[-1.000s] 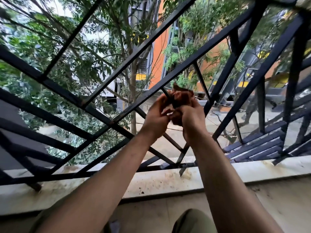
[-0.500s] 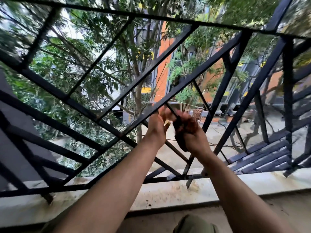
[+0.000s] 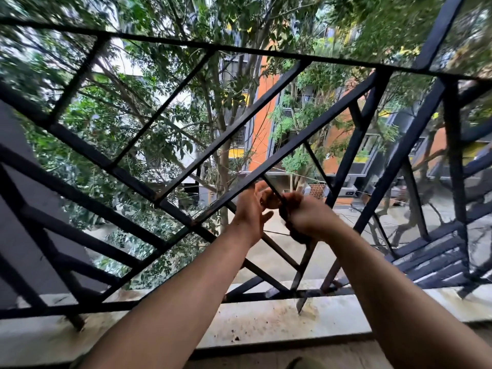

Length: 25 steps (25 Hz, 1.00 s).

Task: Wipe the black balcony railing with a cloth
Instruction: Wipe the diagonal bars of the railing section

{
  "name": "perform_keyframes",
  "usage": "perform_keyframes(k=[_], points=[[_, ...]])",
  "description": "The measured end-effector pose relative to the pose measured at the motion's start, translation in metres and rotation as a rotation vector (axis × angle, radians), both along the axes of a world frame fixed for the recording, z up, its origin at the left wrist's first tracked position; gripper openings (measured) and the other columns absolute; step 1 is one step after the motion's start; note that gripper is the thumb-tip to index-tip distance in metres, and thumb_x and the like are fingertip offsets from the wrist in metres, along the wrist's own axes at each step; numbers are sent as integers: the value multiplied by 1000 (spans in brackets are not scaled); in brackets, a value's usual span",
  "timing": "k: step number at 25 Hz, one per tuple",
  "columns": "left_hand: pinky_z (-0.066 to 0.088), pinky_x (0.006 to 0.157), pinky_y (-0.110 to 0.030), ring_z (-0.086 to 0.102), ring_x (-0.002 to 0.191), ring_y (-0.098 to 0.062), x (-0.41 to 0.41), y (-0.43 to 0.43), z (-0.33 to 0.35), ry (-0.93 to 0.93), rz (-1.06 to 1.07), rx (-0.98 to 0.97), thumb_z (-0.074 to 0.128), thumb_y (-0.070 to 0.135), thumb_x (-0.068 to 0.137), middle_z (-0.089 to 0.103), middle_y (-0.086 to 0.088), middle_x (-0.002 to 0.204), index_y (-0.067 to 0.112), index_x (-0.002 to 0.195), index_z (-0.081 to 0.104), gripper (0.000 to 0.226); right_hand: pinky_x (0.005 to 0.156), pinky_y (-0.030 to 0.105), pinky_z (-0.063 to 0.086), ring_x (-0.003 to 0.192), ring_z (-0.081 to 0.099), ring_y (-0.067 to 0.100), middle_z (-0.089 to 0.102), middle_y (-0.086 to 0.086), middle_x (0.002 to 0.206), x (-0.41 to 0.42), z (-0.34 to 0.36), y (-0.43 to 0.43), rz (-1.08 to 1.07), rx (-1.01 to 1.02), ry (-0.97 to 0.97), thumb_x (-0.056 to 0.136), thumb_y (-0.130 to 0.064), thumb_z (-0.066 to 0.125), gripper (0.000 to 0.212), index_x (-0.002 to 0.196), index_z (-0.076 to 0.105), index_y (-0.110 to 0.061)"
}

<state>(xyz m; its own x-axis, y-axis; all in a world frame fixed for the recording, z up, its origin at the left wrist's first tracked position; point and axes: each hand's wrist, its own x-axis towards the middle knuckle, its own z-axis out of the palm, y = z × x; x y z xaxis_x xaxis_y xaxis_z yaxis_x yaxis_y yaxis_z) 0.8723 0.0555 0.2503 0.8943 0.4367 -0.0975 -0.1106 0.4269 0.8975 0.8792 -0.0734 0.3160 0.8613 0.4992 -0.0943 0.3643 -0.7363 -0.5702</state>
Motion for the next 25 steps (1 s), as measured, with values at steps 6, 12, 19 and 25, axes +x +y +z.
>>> perform_keyframes(k=[6, 12, 19, 25], points=[[53, 80, -38, 67, 91, -27, -7, -12, 9, -84, 30, -56, 41, 41, 99, 72, -9, 100, 19, 98, 72, 39, 56, 40, 58, 69, 67, 24, 72, 9, 89, 4, -28, 15, -21, 454, -7, 79, 1, 53, 42, 108, 64, -26], [56, 91, -51, 71, 96, -34, -13, -29, 27, 334, 198, 406, 29, 38, 95, 73, -17, 104, 5, 102, 65, 49, 51, 29, 47, 52, 62, 27, 68, 7, 66, -6, -71, -42, -372, 761, 396, 91, -3, 48, 26, 92, 74, -7], [53, 69, -31, 67, 79, -28, -27, -53, 76, 143, -230, 319, 36, 26, 107, 73, -14, 90, 4, 94, 64, 38, 60, 33, 56, 65, 68, 15, 74, -4, 83, 6, 30, -49, -421, 1506, -81, 93, 5, 59, 25, 112, 65, -10], [40, 101, -35, 52, 120, -19, 24, -46, 81, 27, -102, 353, 43, 32, 97, 63, -2, 126, 21, 117, 65, 32, 52, 45, 54, 70, 67, 43, 54, 23, 142, 52, 5, -74, 25, -214, -1148, 81, -8, 64, 84, 157, 27, -9]])
